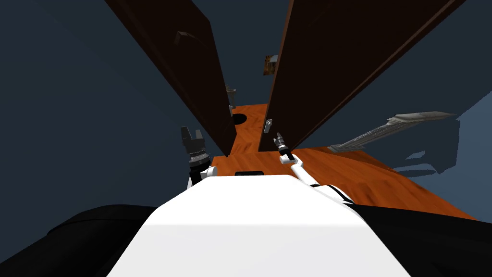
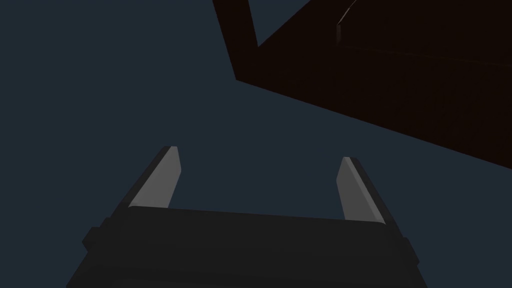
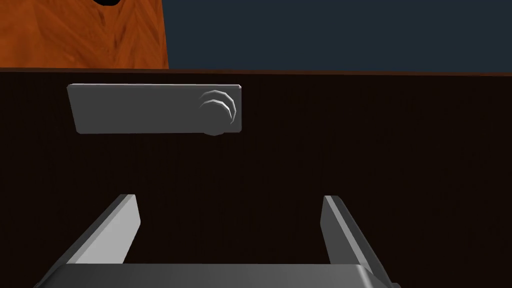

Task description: Push the door open

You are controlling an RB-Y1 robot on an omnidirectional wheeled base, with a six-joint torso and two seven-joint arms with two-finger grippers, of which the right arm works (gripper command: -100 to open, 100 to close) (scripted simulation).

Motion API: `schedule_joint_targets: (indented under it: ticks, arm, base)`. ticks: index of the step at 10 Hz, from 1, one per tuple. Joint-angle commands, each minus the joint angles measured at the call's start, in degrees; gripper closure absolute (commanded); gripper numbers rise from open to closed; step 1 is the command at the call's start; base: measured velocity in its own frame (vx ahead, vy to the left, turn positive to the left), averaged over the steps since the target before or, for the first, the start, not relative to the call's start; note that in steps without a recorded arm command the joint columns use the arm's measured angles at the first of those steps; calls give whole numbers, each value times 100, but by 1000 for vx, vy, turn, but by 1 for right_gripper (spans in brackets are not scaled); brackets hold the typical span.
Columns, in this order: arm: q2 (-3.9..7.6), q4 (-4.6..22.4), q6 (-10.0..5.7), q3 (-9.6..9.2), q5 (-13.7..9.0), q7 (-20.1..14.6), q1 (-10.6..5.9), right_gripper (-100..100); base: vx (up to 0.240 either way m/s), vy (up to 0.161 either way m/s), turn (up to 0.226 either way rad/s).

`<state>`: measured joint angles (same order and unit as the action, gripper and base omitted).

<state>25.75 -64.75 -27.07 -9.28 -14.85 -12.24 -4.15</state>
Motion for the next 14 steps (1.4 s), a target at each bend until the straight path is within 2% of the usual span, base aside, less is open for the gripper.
schedule_joint_targets:
  ticks: [1, 5, 7, 8, 14]
  arm:
    - [44, 183, 3, -14, -49, -38, -77, -100]
    - [216, 688, -29, -63, -175, -180, -306, -100]
    - [264, 830, -38, -77, -210, -220, -371, -100]
    - [261, 763, -19, -69, -203, -211, -340, -100]
    - [152, 953, 18, 61, -180, -137, -480, -100]
  base:
    - [84, -32, 56]
    - [82, -23, 57]
    - [88, -35, 44]
    - [31, -12, 6]
    - [183, -8, 38]
